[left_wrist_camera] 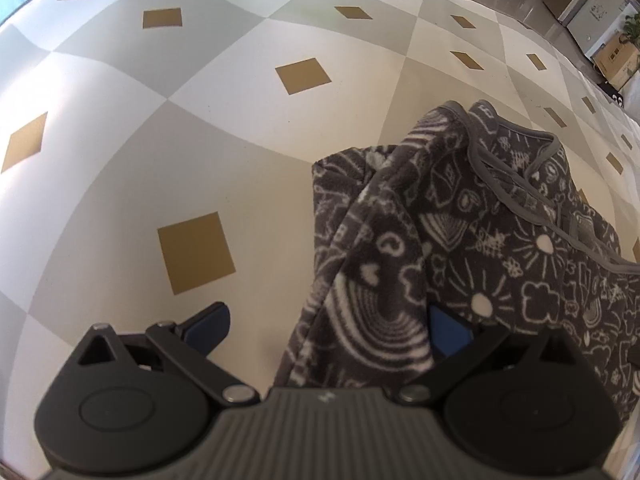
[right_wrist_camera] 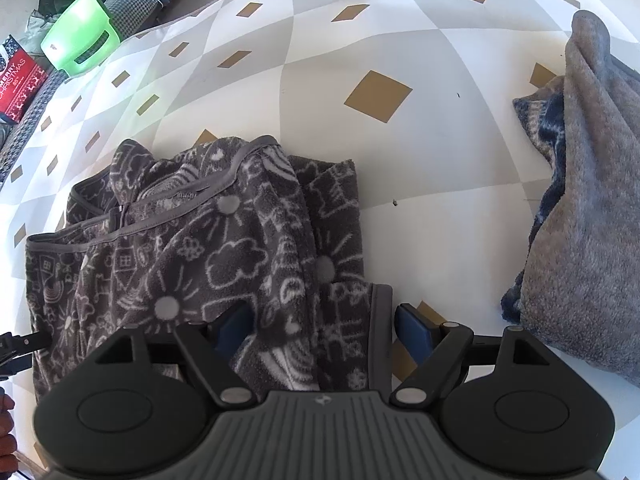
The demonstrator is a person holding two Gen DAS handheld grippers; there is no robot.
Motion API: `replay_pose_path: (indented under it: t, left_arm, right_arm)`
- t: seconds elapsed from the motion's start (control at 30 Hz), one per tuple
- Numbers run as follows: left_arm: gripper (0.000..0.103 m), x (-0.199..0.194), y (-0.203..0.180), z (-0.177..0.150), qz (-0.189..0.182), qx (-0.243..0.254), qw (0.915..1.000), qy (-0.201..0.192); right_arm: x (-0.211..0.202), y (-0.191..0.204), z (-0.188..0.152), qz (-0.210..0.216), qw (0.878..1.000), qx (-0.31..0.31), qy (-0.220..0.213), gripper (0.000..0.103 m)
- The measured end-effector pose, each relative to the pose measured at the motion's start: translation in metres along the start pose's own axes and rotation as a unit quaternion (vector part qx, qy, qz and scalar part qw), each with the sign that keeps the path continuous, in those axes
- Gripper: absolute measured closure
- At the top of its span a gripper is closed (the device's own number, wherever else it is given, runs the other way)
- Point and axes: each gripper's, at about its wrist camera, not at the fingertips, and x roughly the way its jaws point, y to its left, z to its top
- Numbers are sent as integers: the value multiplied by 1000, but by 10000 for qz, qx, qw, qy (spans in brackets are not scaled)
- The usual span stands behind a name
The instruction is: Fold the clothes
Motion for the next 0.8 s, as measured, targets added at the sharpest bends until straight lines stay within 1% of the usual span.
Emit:
replay_pose_path:
  t: [0.1,0.2,0.27,0.3,0.53,0.8]
  left_arm:
    - [0,5,1,2,-94,-50,9999,47]
    - [0,13,3,2,-355,-179,9990,216]
    - [0,19,3,2,-475,-267,9980,328]
    - [0,21,3,1,-478,-280,9979,321]
    - [0,24,-22,1,-413,136,9989,160]
    - [0,25,-63,-3,-350,694,9970,-7]
  right_arm:
    - [1,0,1,30,10000,-1,-8,23]
    - [3,1,1,151,9999,3,4,21]
    - [5,2,2,256,9997,6,31,20]
    - [6,3,2,277,9996,-9,41,18]
    - [11,5,2,473,9989,17,-9,8]
    - [17,24,-4,684,9973,-277,-22,7]
